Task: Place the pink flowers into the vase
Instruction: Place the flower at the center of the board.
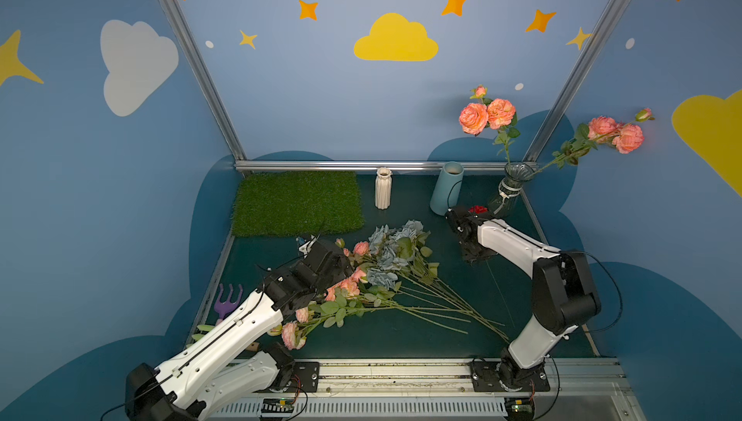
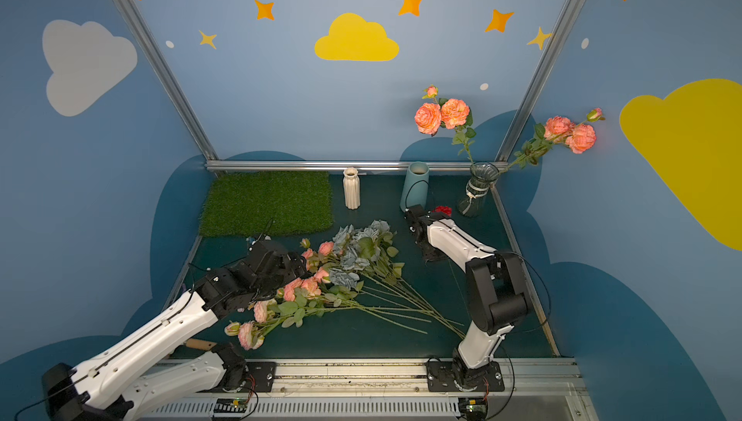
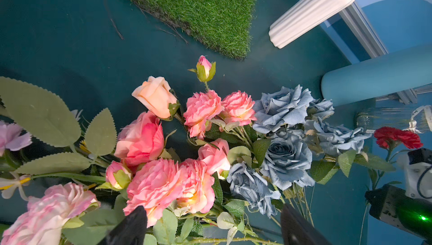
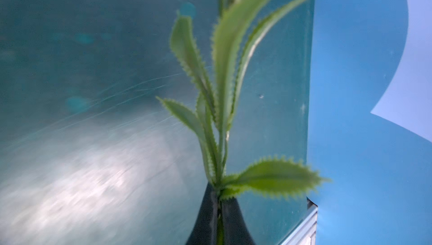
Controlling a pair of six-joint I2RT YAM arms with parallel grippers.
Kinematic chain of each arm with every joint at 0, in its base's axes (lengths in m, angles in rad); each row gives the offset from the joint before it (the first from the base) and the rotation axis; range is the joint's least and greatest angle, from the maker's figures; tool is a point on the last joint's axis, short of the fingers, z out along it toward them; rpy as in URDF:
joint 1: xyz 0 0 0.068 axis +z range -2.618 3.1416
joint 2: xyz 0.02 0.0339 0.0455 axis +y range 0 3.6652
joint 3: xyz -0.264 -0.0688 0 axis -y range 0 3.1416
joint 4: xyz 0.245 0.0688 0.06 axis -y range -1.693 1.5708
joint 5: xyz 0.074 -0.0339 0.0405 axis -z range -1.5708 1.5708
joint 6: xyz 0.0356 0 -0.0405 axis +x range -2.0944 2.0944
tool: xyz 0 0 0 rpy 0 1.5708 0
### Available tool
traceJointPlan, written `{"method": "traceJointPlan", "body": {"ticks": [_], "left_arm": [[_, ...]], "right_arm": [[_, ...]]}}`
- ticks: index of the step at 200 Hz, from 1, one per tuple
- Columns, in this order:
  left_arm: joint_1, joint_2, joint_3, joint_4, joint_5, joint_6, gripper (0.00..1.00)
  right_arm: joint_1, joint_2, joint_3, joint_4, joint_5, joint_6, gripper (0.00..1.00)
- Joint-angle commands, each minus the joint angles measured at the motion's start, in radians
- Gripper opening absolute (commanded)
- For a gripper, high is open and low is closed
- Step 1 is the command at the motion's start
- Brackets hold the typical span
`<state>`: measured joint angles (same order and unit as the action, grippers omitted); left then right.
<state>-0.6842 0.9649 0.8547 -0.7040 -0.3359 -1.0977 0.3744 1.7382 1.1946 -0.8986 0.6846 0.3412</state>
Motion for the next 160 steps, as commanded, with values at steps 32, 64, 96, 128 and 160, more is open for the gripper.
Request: {"method": "traceJointPlan", "body": {"ticks": [32, 64, 96, 128, 160], "left_arm": [[0.005, -0.042, -0.054, -0.111, 0.01, 0.019, 0.89], [0.005, -0.074, -0.122, -0.129, 0.046, -0.021, 0.83], [0.003, -0.074, -0.173, -0.116, 0.1, -0.071, 0.75], [-0.025, -0.066, -0.173, -0.112, 0.111, -0.119, 0.7], [-0.095, 0.016, -0.127, -0.086, 0.121, -0.164, 0.68]], "right_arm": [[-0.073, 0.15, 0.096, -0.032, 0.068, 0.041, 0.0], [-0.079, 0.173, 0.165, -0.113, 0.041, 0.076, 0.3], [-0.066, 0.098, 0.152, -0.112, -0.034, 0.049, 0.36], [-0.038, -0.027, 0.113, -0.061, -0.199, 0.003, 0.37], [-0.017, -0.184, 0.064, 0.003, -0.431, -0.039, 0.33]]}}
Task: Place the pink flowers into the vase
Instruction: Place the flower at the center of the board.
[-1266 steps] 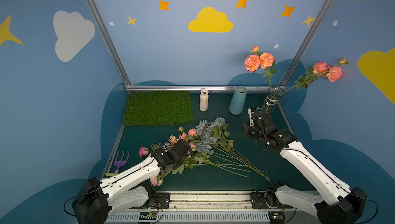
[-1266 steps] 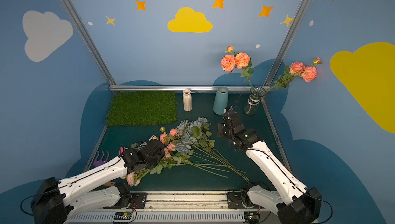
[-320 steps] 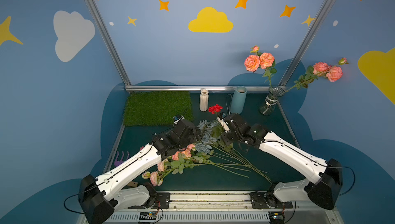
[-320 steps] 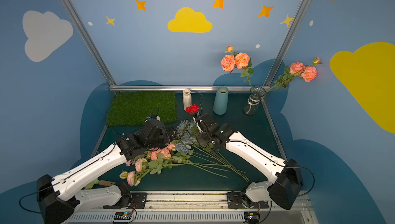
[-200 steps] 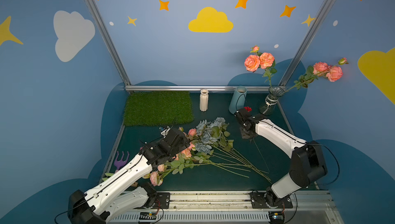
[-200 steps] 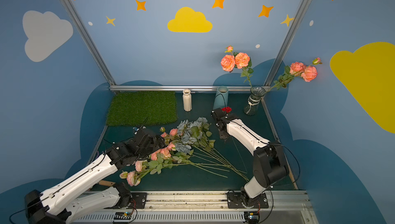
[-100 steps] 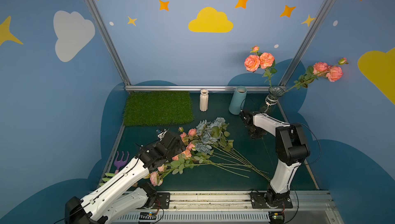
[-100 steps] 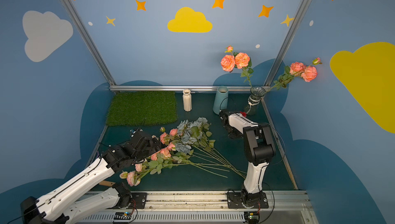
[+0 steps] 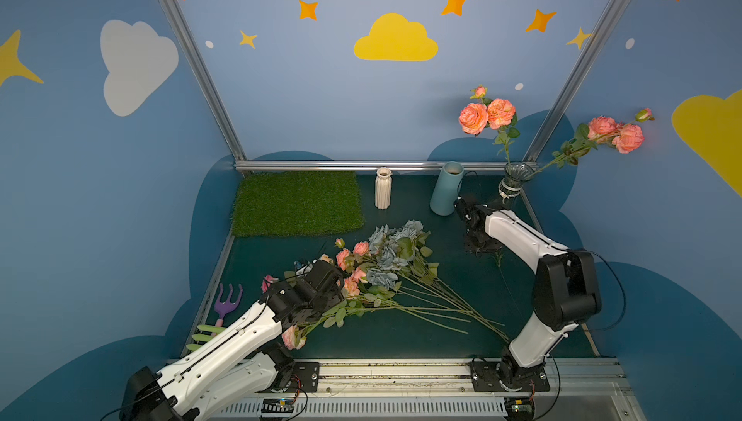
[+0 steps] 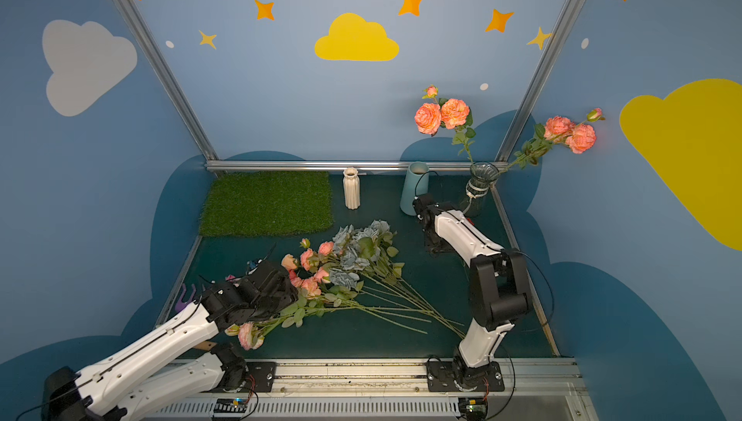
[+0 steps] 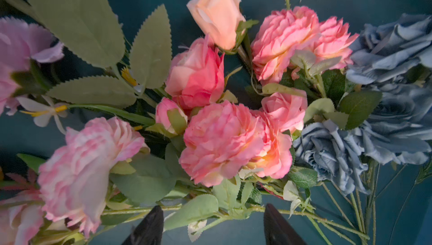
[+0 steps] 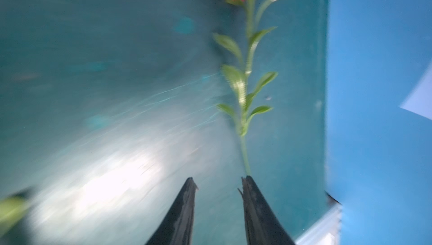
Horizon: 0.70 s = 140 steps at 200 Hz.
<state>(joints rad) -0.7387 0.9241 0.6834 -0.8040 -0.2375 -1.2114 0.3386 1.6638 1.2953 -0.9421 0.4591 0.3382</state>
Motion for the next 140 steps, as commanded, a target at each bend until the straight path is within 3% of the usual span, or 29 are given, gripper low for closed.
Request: {"method": "traceJointPlan", "body": {"ticks": [1, 46, 98, 129, 140], "left_arm": [[-0.042, 0.062, 0.048, 0.015, 0.025, -0.05, 0.67], [-0.185, 0.166, 0.046, 0.121, 0.05, -0.226, 0.59], [-0.316, 0.215, -0.001, 0.242, -0.026, -0.43, 0.45], [-0.362, 0.25, -0.022, 0.305, -0.067, -0.538, 0.49], [-0.374, 0.25, -0.041, 0.332, -0.079, -0.578, 0.44]], "right_arm": [[0.021, -0.114, -0.038, 0.05, -0.211, -0.037, 0.33], [0.1, -0.284, -0.076, 0.107, -0.409, -0.068, 0.29], [0.141, -0.349, -0.116, 0.126, -0.469, -0.074, 0.27], [0.148, -0.392, -0.14, 0.139, -0.507, -0.072, 0.26], [0.148, -0.405, -0.146, 0.146, -0.523, -0.069, 0.26]]}}
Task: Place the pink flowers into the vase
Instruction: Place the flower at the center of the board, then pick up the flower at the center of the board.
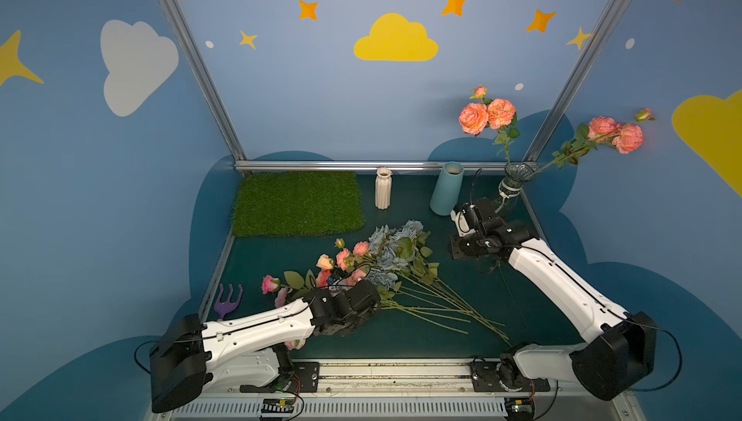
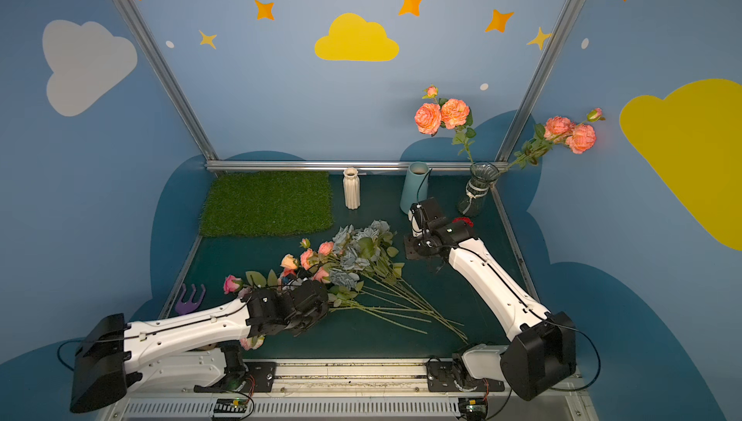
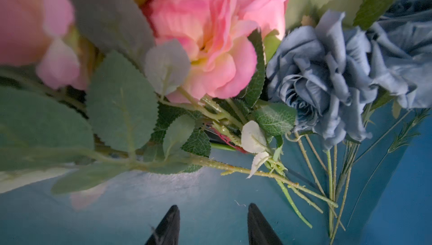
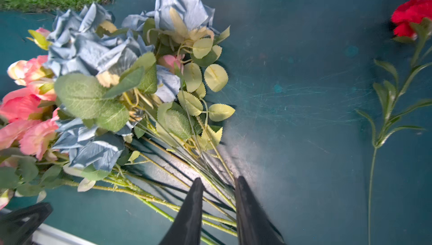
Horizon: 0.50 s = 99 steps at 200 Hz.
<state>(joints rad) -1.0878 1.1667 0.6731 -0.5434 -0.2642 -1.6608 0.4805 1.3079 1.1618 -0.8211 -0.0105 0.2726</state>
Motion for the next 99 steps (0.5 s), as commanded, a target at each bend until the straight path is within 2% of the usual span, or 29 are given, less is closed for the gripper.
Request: {"method": "traceJointPlan", "body": {"ticks": [1, 22, 43, 99], "left_arm": [[-0.024, 0.007, -0.033, 0.074, -0.053, -0.132, 0.44], [-0.057, -0.015, -0.093, 0.16, -0.1, -0.198, 0.36], [-0.07, -0.033, -0.132, 0.192, -0.139, -0.249, 0.32], [-0.072, -0.019, -0.197, 0.32, -0.211, -0.295, 0.26]], "right_arm": [[0.006, -0.051, -0.014, 0.026, -0.054, -0.003, 0.26], [0.009, -0.069, -0.03, 0.044, -0.087, 0.001, 0.26], [0.013, -0.082, -0.039, 0.048, -0.096, 0.003, 0.25], [0.012, -0.105, -0.066, 0.076, -0.12, 0.011, 0.25]]}}
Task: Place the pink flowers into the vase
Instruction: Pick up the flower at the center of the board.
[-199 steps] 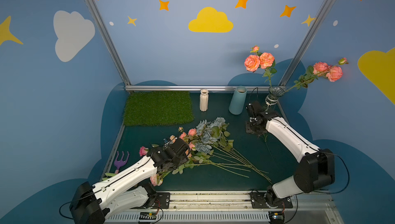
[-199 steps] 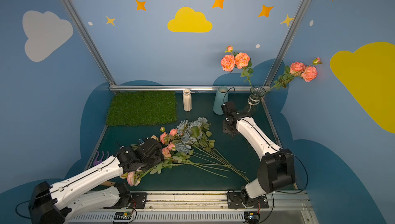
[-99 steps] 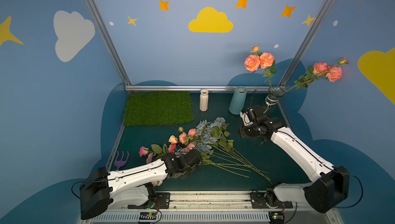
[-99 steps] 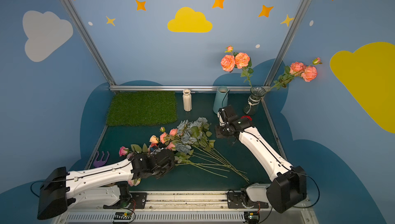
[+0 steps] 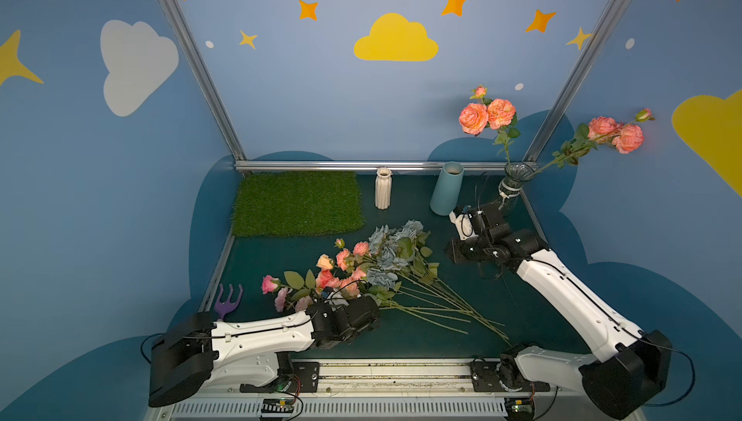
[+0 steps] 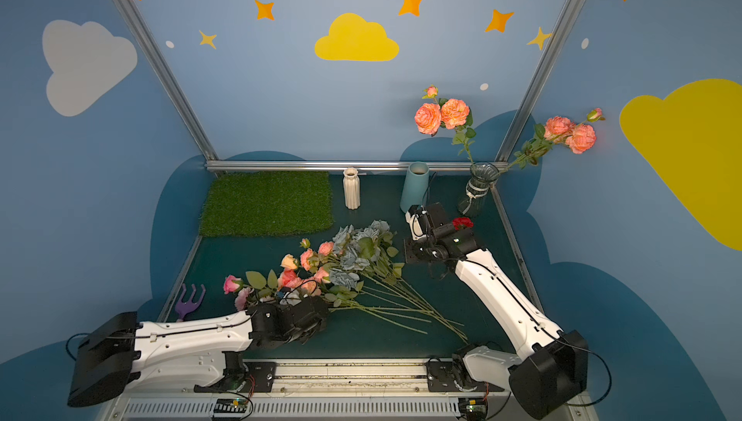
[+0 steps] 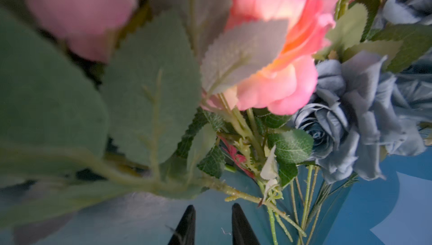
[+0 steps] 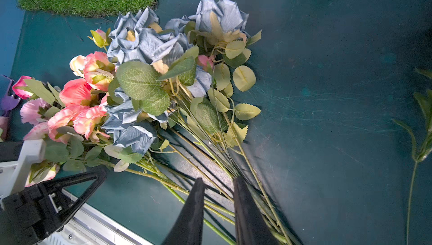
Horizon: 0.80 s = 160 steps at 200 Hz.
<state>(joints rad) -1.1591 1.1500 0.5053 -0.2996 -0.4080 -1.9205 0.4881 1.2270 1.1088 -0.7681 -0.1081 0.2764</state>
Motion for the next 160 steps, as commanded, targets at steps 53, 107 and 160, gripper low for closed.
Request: {"method": "traceJointPlan", "body": {"ticks": [53, 107, 160], "left_arm": [[0.001, -0.034, -0.045, 0.04, -0.111, -0.073, 0.23], [0.022, -0.017, -0.054, 0.059, -0.115, -0.085, 0.21], [0.022, 0.002, -0.026, 0.04, -0.069, -0.08, 0.21]], "right_arm": [[0.004, -0.033, -0.026, 0.039, -0.014, 0.013, 0.24], [-0.004, -0.072, -0.076, 0.104, -0.005, 0.037, 0.24], [-0.005, -0.092, -0.101, 0.133, -0.005, 0.024, 0.25]]}}
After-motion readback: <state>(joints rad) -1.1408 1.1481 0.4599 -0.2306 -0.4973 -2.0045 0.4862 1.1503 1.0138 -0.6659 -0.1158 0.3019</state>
